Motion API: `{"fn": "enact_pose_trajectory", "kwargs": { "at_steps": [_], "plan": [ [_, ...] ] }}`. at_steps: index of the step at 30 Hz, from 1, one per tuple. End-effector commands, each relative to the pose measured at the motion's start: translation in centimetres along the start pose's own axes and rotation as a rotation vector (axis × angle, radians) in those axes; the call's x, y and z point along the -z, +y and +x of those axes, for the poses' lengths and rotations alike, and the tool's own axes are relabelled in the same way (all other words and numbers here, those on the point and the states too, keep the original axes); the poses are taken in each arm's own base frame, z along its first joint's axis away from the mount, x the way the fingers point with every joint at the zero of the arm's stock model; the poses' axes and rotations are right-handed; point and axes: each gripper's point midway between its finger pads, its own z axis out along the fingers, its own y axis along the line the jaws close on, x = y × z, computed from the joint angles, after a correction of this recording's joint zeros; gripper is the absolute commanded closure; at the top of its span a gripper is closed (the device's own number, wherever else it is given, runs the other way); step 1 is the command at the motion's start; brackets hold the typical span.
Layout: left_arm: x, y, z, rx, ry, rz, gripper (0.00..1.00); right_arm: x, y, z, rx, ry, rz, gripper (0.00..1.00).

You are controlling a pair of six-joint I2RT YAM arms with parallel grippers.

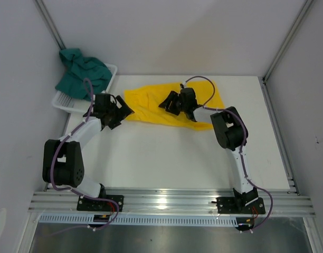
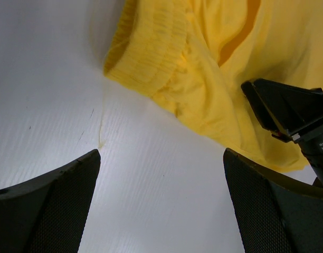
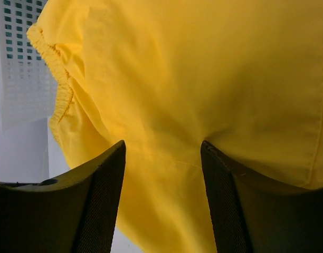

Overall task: Fold and stack the shorts
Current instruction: Fold the shorts

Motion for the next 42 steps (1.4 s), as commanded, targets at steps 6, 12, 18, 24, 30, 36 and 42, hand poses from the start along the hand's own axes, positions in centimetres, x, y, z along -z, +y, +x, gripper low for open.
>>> {"fn": "enact_pose_trajectory", "kwargs": {
  "at_steps": [6,12,18,24,30,36,42],
  "plan": [
    [0.9,-0.9,0.4,-0.017,-0.011,0.086,0.01,10.7,-10.7,6.5,-0.050,0.141,0.339,0.38],
    [1.8,-0.7,2.4,-0.025,-0.003,0.107,0.01,15.2,-9.0,5.9,0.041,0.148,0.325,0.30],
    [2.5,0.1,4.7,-0.022,0.020,0.119,0.01,15.9,-5.0,5.2,0.239,0.127,0.338,0.16],
    [3.4,1.4,6.0,-0.028,0.028,0.104,0.01,15.8,-0.8,5.6,0.450,0.080,0.376,0.12],
    [5.0,1.2,5.8,-0.041,0.003,0.119,0.01,17.1,3.9,6.1,0.541,-0.017,0.282,0.26],
    [6.0,0.4,5.3,-0.042,-0.014,0.145,0.01,17.4,12.1,7.3,0.380,0.030,-0.140,0.65],
    [6.5,0.0,5.0,-0.047,-0.015,0.158,0.01,16.3,15.6,12.0,0.198,0.231,-0.460,0.77]
  ]
}}
